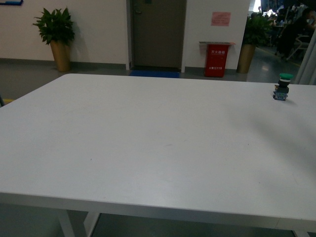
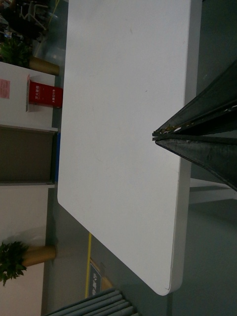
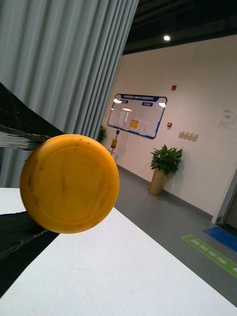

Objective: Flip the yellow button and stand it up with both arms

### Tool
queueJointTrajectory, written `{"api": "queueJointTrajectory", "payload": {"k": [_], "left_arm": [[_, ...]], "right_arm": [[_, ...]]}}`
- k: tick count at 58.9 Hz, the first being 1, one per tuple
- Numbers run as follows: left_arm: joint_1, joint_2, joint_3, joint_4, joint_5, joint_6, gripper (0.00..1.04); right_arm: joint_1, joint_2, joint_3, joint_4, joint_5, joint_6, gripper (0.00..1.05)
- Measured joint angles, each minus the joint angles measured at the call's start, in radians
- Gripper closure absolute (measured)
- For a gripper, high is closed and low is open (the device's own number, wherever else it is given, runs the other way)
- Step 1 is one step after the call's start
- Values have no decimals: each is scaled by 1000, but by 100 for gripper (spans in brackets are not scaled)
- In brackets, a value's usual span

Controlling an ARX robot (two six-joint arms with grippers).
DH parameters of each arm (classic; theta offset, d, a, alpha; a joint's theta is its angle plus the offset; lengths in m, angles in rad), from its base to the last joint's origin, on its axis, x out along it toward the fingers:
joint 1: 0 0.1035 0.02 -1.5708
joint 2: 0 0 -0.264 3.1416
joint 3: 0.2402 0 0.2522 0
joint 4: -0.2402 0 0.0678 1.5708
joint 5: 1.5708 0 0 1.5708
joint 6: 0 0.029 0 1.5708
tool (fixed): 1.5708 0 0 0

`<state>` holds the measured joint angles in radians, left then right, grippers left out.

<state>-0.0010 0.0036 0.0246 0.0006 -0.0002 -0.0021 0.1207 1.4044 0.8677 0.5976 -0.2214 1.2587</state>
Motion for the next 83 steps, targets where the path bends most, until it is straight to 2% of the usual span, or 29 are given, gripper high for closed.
{"api": "queueJointTrajectory", "payload": {"k": [3,5,17,27,29,37,43,49,56,73,83], "left_arm": [[0,0,0,0,0,0,100],[0,0,0,0,0,0,96],[0,0,0,0,0,0,60],[0,0,0,0,0,0,33],[0,0,0,0,0,0,25],[0,0,0,0,0,0,5],[0,0,0,0,0,0,6],[0,0,0,0,0,0,6],[0,0,0,0,0,0,6],[0,0,0,0,0,0,6],[0,0,0,0,0,0,6]], "right_arm": [[0,0,1,-11,8,-8,77],[1,0,1,-23,12,-19,77],[12,24,72,-139,69,-163,77],[8,127,232,-264,139,-410,77],[3,153,268,-291,161,-459,77],[-39,287,433,-374,271,-779,77],[-82,369,525,-414,312,-998,77],[-118,430,596,-456,341,-1153,77],[-158,496,665,-529,360,-1263,77],[-215,634,799,-708,352,-1243,77],[-224,696,858,-728,352,-1190,77]]}}
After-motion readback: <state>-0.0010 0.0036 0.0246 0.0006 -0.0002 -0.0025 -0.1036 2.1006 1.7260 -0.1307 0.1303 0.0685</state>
